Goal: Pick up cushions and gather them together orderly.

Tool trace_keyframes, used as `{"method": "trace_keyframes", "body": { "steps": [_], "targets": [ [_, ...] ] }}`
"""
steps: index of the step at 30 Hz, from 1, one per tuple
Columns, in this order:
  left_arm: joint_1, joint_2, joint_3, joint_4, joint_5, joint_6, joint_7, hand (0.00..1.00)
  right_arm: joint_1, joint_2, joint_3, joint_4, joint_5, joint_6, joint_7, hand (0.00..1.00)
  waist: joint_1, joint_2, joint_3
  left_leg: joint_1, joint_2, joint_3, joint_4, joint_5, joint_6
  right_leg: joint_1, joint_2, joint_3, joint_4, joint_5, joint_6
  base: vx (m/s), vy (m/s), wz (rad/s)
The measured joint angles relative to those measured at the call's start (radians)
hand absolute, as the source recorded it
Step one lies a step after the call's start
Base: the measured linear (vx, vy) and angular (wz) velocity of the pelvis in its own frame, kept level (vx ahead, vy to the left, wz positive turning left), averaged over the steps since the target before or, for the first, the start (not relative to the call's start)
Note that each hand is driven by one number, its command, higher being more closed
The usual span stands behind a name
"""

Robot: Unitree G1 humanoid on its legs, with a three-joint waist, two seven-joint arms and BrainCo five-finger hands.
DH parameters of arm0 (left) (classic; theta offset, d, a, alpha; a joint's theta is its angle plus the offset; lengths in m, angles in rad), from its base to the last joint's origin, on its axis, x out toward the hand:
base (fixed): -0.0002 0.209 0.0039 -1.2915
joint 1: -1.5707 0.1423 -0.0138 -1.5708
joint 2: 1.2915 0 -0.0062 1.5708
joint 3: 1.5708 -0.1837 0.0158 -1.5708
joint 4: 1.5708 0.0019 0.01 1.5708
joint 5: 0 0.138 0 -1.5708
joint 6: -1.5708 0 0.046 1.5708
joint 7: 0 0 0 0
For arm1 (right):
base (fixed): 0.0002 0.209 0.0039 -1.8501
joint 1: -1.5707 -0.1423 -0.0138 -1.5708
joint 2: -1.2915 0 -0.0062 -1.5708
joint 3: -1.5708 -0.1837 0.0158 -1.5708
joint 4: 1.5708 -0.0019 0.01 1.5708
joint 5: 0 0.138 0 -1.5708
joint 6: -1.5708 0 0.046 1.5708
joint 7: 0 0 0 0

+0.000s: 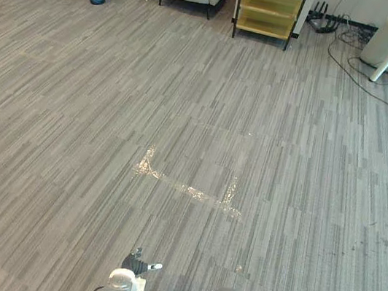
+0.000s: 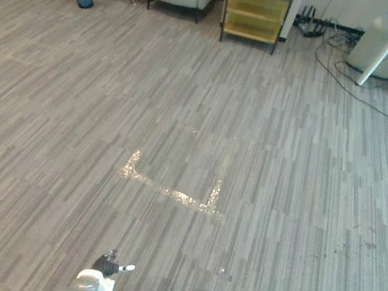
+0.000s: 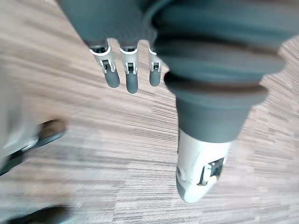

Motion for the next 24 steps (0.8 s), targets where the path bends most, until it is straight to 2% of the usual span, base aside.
{"method": "trace_keyframes", "body": {
  "steps": [1,2,3,4,6,7,8,9,10,11,12,13,16,18,20,22,23,24],
  "targets": [
    [-0.01,0.002,-0.011,0.0,0.0,-0.001,0.002,0.0,0.004,0.001,0.004,-0.006,0.0,0.001,0.0,0.0,-0.014,0.003,0.007,0.031,0.005,-0.02,-0.025,-0.001,-0.001,-0.027,0.011,-0.007,-0.183,0.112,-0.001,0.36,-0.095,0.43],
    [-0.006,0.005,-0.014,0.0,0.0,-0.002,0.002,0.0,0.009,0.003,0.013,-0.007,0.0,0.001,-0.001,0.0,-0.016,-0.003,0.004,0.042,-0.001,-0.024,-0.034,-0.004,-0.007,-0.02,0.01,0.0,-0.268,0.175,0.006,0.59,-0.168,0.66],
    [-0.007,0.008,-0.031,0.014,0.0,-0.007,0.003,0.0,0.037,0.009,0.03,-0.008,-0.001,0.001,-0.001,0.0,-0.031,0.001,0.009,0.075,-0.001,-0.057,-0.037,-0.016,-0.035,0.007,0.017,-0.005,-0.297,0.338,-0.059,0.52,-0.179,0.34],
    [-0.009,-0.006,-0.037,0.02,0.001,-0.007,0.003,0.0,0.034,0.011,0.03,-0.01,-0.011,-0.002,-0.018,0.0,-0.02,0.022,0.004,0.069,0.03,-0.074,0.009,-0.004,-0.06,0.001,0.028,-0.005,-0.237,0.284,-0.064,0.63,-0.239,0.25],
    [-0.007,-0.023,-0.029,0.019,0.0,-0.006,0.005,0.0,0.035,0.009,0.028,-0.023,-0.022,-0.004,-0.027,0.0,-0.028,0.025,0.009,0.044,0.059,-0.093,0.167,0.023,-0.089,0.035,0.028,-0.02,-0.189,0.212,-0.089,0.46,-0.247,-0.04],
    [-0.006,-0.027,-0.025,0.019,0.0,-0.006,0.005,0.0,0.035,0.009,0.028,-0.024,-0.023,-0.005,-0.028,0.0,-0.029,0.027,0.009,0.036,0.065,-0.095,0.192,0.027,-0.093,0.045,0.03,-0.023,-0.19,0.205,-0.09,0.47,-0.27,0.15],
    [-0.003,-0.042,-0.011,0.012,-0.002,-0.006,0.004,0.0,0.048,0.015,0.03,-0.032,-0.031,-0.006,-0.031,0.0,-0.037,0.029,0.011,-0.027,0.116,-0.107,0.421,0.096,-0.114,0.123,0.038,-0.037,-0.213,0.174,-0.098,0.42,-0.235,0.15],
    [0.013,-0.048,0.019,-0.017,-0.015,-0.008,-0.001,0.0,0.069,0.02,0.041,-0.06,-0.033,-0.001,-0.038,0.0,-0.03,0.02,0.018,-0.125,0.182,-0.112,0.702,0.132,-0.125,0.23,0.058,-0.037,-0.266,0.15,-0.104,0.46,-0.239,0.02],
    [0.029,-0.049,0.044,-0.04,-0.022,-0.009,-0.001,0.0,0.078,0.018,0.049,-0.072,-0.035,-0.002,-0.04,0.0,-0.023,0.019,0.018,-0.172,0.216,-0.093,0.823,0.122,-0.121,0.285,0.07,-0.029,-0.298,0.139,-0.108,0.4,-0.172,-0.33],
    [0.044,-0.048,0.056,-0.063,-0.033,-0.009,0.001,0.0,0.078,0.017,0.051,-0.084,-0.035,0.003,-0.041,0.0,-0.013,0.015,0.016,-0.219,0.233,-0.057,0.878,0.1,-0.118,0.341,0.071,-0.015,-0.336,0.127,-0.116,0.3,-0.103,-0.4],
    [0.052,-0.048,0.056,-0.066,-0.041,-0.01,0.001,0.0,0.077,0.017,0.048,-0.085,-0.035,0.004,-0.041,0.0,-0.012,0.015,0.014,-0.239,0.233,-0.038,0.874,0.089,-0.112,0.363,0.069,-0.009,-0.353,0.133,-0.106,0.28,-0.058,-0.53],
    [0.063,-0.052,0.058,-0.061,-0.042,-0.009,0.001,0.0,0.066,0.015,0.045,-0.082,-0.035,0.005,-0.041,0.0,-0.006,0.018,0.012,-0.288,0.233,0.004,0.81,0.068,-0.088,0.411,0.068,0.012,-0.4,0.136,-0.102,0.28,-0.023,-0.55],
    [0.065,-0.052,0.054,-0.054,-0.044,-0.012,0.005,0.0,0.045,0.015,0.033,-0.057,-0.036,0.009,-0.045,0.0,0.014,0.022,0.011,-0.327,0.186,0.027,0.473,0.062,-0.087,0.486,0.058,0.054,-0.466,0.142,-0.084,0.36,0.024,-0.49],
    [0.07,-0.051,0.045,-0.043,-0.047,-0.014,0.006,0.0,0.041,0.013,0.03,-0.052,-0.039,0.007,-0.058,0.0,0.019,0.029,0.012,-0.324,0.093,-0.081,0.041,0.134,-0.139,0.547,0.039,0.083,-0.514,0.125,-0.051,0.52,0.129,-0.48],
    [0.066,-0.05,0.033,-0.041,-0.055,-0.016,0.006,0.0,0.043,0.004,0.031,-0.035,-0.039,0.006,-0.063,0.0,0.021,0.044,0.014,-0.345,0.084,-0.127,-0.016,0.137,-0.142,0.579,0.042,0.09,-0.544,0.107,-0.027,0.38,0.186,-0.27],
    [0.067,-0.049,0.017,-0.016,-0.065,-0.022,0.006,0.0,0.058,-0.016,0.039,-0.021,-0.04,0.008,-0.068,0.0,0.023,0.068,0.002,-0.351,0.081,-0.147,0.011,0.134,-0.121,0.637,0.043,0.106,-0.546,0.043,0.006,0.46,0.325,-0.23],
    [0.065,-0.039,0.003,-0.007,-0.063,-0.021,0.004,0.0,0.076,-0.02,0.043,-0.019,-0.048,0.012,-0.068,0.0,0.024,0.053,-0.007,-0.346,0.048,-0.172,0.048,0.226,-0.064,0.664,0.013,0.12,-0.51,-0.017,0.033,0.42,0.283,-0.08],
    [0.064,-0.036,0.002,-0.006,-0.063,-0.022,0.004,0.0,0.079,-0.022,0.043,-0.019,-0.052,0.013,-0.068,0.0,0.024,0.05,-0.012,-0.348,0.037,-0.171,0.059,0.23,-0.059,0.666,0.002,0.121,-0.501,-0.026,0.038,0.54,0.288,0.01]
  ]
}}
